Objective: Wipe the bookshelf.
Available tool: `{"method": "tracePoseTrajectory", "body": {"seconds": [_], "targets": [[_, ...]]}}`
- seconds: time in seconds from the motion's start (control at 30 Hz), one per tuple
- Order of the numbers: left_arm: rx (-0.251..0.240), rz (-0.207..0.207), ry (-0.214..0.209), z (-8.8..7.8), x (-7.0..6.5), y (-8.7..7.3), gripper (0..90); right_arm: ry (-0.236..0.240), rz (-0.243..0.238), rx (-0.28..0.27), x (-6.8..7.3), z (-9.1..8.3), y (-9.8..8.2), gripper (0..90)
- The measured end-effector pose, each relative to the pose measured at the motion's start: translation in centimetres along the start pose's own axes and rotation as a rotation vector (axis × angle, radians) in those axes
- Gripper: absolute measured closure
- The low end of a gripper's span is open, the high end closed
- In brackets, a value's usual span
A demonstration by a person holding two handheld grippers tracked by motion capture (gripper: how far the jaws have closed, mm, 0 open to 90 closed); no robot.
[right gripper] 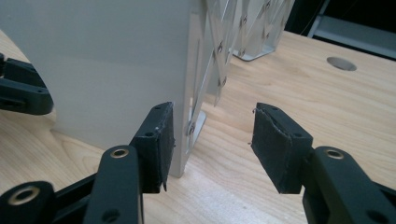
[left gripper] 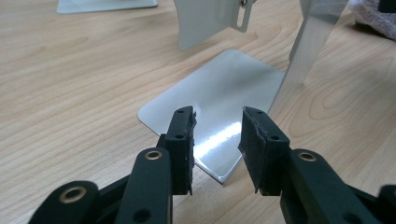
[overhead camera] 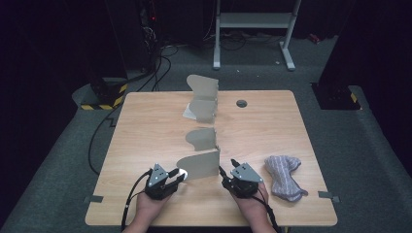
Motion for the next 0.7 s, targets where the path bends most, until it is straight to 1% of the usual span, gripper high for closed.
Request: {"method": "tracePoseTrajectory", "body": {"seconds": [0.03,0.1,0.17,0.33,0.4,0.47,0.53,0.57,0.63,0.67,0.7], "targets": [[0.013,0.003,-0.004,0.2,-0.1,0.0,64.4,0.002,0.000,0.002,0.0,0.0,0.0,48.0],[0.008,0.010,-0.012,0.3,-0.3,0.1,65.0,0.006,0.001,0.005,0.2,0.1,-0.1,47.6],[0.008,0.016,-0.012,0.3,-0.4,0.1,67.4,0.008,-0.005,0.006,0.3,0.0,-0.2,47.3],[0.011,0.014,-0.026,0.5,-0.6,0.2,68.5,0.007,-0.010,-0.005,0.5,-0.5,-0.1,46.7],[0.014,0.027,-0.033,0.6,-0.9,0.4,68.5,0.006,-0.009,-0.011,0.6,-0.7,-0.1,46.4],[0.011,0.029,-0.045,0.9,-1.3,0.6,68.5,0.003,-0.006,-0.014,0.6,-0.9,0.0,45.8],[0.011,0.042,-0.060,1.3,-1.9,0.9,68.5,0.003,-0.001,-0.020,0.6,-1.1,0.0,45.3],[0.013,0.050,-0.068,1.5,-2.1,1.0,68.6,0.004,0.002,-0.022,0.6,-1.2,0.0,45.1],[0.023,0.071,-0.095,2.2,-3.0,1.3,68.5,0.000,0.001,-0.023,0.6,-1.2,0.0,44.8],[0.020,0.079,-0.105,2.4,-3.4,1.3,68.5,-0.005,0.001,-0.018,0.6,-1.2,-0.1,44.7],[0.020,0.085,-0.109,2.5,-3.6,1.4,68.2,-0.007,0.002,-0.014,0.5,-1.2,-0.2,44.7]]}}
Point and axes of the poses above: each handheld gripper's, and its own axes: z roughly forward along the jaws, y roughly out of its top, x roughly to its left, the point moved 1 cm from there along z, roughly forward along the jaws, and after that the axes turned 1 degree about z, right-handed, at the moved point
